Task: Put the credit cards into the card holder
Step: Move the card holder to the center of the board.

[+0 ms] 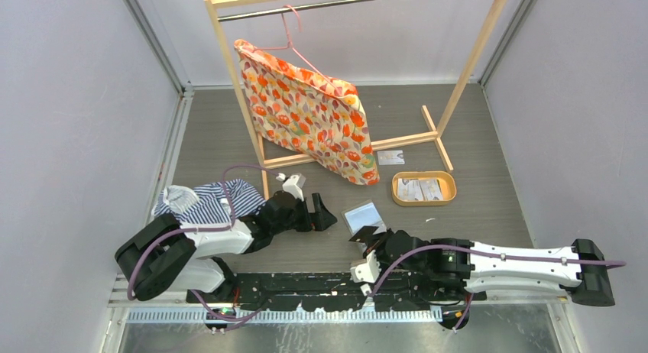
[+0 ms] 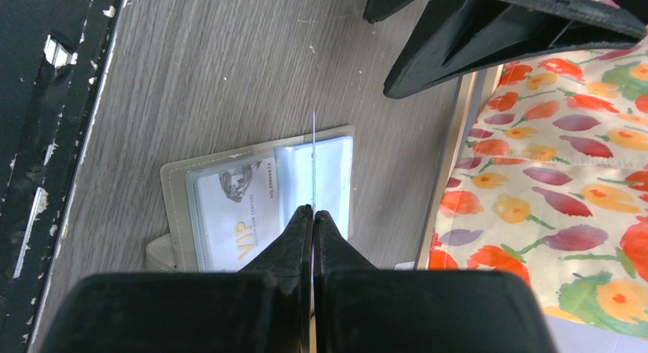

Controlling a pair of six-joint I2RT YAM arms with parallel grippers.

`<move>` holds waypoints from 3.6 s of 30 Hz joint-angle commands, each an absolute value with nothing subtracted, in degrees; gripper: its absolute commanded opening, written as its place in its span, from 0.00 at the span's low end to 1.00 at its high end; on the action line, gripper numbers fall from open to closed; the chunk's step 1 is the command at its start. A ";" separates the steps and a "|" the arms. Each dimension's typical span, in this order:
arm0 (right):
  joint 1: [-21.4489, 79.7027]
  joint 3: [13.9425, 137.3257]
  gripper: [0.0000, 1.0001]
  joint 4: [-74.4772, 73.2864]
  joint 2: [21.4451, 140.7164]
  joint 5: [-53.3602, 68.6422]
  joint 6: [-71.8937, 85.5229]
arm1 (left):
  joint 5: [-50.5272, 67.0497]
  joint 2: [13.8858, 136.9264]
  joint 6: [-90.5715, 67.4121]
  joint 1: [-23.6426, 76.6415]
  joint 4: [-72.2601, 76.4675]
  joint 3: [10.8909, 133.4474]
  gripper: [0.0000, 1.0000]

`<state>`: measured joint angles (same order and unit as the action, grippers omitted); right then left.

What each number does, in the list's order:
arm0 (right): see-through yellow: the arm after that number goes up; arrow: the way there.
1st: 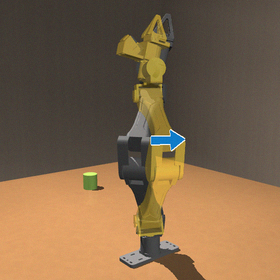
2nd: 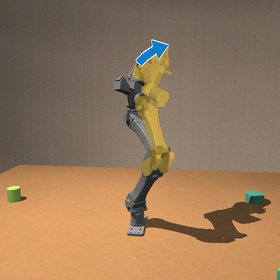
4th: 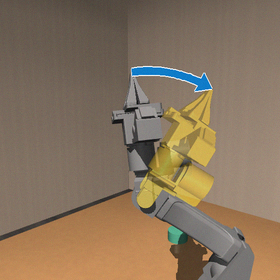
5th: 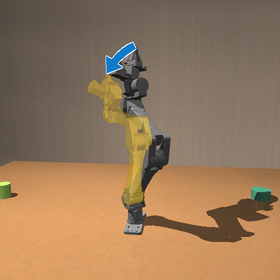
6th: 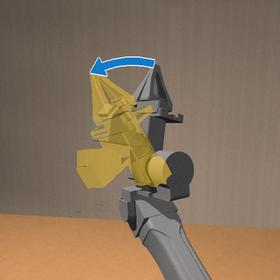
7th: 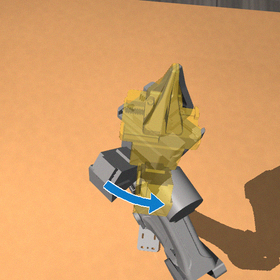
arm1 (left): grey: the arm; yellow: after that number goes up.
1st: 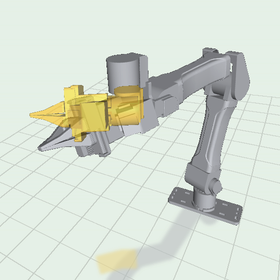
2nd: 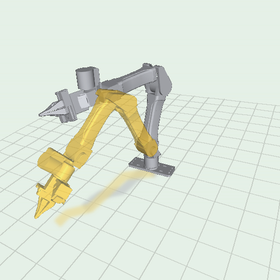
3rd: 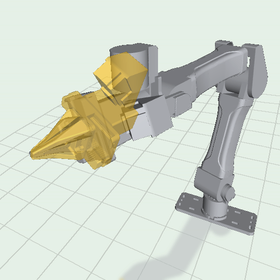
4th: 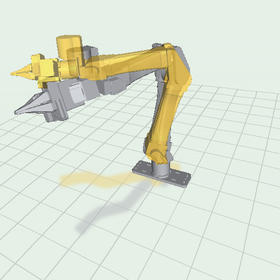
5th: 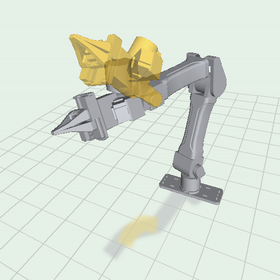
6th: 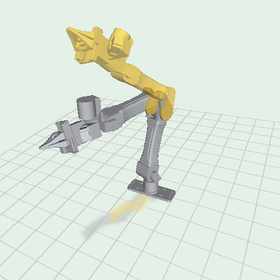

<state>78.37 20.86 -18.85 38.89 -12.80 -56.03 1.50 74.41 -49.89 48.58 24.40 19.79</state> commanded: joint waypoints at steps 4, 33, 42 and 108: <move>79.00 20.40 0.01 -19.00 39.01 -15.21 -51.53 | 5.52 75.07 -48.60 47.09 29.94 20.27 0.92; 7.76 66.35 0.01 -71.17 67.67 44.61 -34.81 | 4.06 91.83 8.42 62.04 14.44 48.31 0.92; -2.00 68.64 0.01 -76.96 73.85 55.46 -38.45 | -1.75 102.78 8.80 63.45 1.54 62.42 0.76; 10.08 36.08 0.01 -2.61 78.04 48.36 33.47 | -14.40 65.74 -61.87 59.78 10.26 20.79 0.65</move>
<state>8.14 39.44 -29.87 80.23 55.92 8.58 -14.50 67.42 -60.69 60.07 -0.49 23.59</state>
